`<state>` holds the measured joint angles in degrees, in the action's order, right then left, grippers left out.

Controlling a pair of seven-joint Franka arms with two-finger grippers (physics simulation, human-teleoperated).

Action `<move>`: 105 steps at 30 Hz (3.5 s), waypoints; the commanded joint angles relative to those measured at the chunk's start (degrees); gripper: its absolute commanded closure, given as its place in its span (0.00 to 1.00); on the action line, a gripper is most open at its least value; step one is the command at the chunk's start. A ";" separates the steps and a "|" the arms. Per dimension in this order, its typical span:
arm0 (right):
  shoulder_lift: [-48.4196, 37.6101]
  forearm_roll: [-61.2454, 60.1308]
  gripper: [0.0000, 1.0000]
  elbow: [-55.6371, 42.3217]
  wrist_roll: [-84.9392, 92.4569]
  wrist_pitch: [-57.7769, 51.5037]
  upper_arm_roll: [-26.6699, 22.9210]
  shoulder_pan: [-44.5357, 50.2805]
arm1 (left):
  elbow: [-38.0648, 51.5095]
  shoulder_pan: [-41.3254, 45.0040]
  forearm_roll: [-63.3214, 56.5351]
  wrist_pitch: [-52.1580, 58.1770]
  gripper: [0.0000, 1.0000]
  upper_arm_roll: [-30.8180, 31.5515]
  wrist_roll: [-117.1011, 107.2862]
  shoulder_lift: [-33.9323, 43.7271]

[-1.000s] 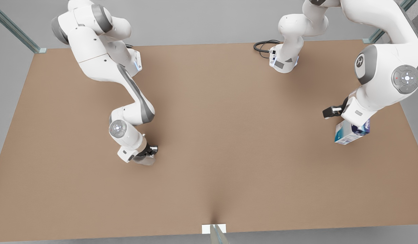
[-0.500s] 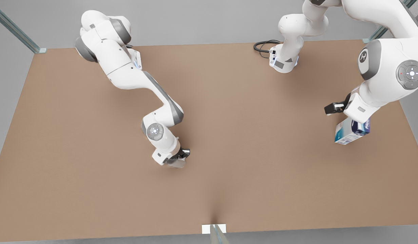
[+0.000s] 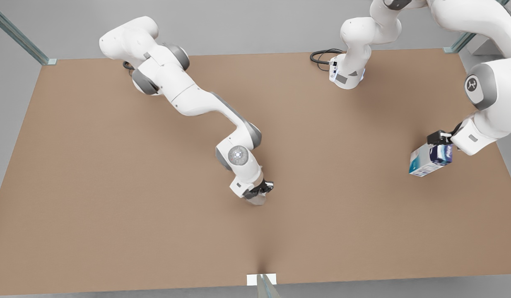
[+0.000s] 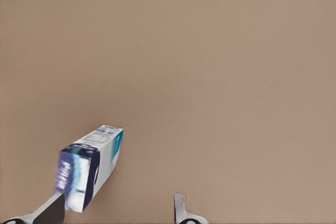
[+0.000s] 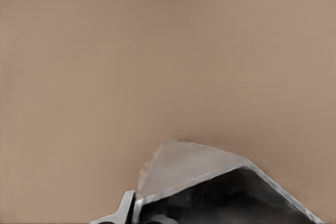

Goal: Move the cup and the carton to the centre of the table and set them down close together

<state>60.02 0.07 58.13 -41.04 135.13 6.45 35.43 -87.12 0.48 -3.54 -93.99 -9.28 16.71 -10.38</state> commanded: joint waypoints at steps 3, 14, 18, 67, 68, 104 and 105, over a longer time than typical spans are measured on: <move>0.88 -0.24 0.79 -1.61 0.08 0.49 -1.71 1.65 | -1.12 -1.45 0.03 -3.66 0.00 -1.44 0.87 -2.36; 2.91 -0.33 0.39 -5.04 -3.17 0.84 -1.97 2.71 | -12.20 -7.16 0.03 -10.69 0.00 -3.20 8.16 -4.74; 2.73 -0.33 0.24 -5.04 -4.31 0.93 -2.06 2.71 | -13.16 -9.36 0.03 -11.57 0.00 -3.20 12.73 -5.79; -45.78 -1.30 0.00 24.75 33.39 -38.01 -7.25 -29.28 | -14.74 -11.56 0.03 -13.86 0.42 -2.85 12.74 -11.16; -45.78 -1.30 0.00 24.75 36.82 -38.10 -7.25 -31.57 | -14.74 -9.45 0.03 -12.27 0.41 -2.58 8.34 -8.61; -44.46 -1.38 0.00 22.03 38.14 -37.04 -6.72 -37.46 | -1.47 25.97 10.57 -25.11 0.00 23.35 -111.54 -19.68; -44.46 -1.38 0.00 20.36 38.23 -38.71 -6.72 -37.54 | -1.47 25.97 10.57 -24.93 0.00 23.35 -111.81 -19.59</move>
<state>15.47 -1.32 78.12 -2.86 96.13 -0.26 -2.06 -88.59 26.45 7.03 -118.92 14.06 -95.24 -29.82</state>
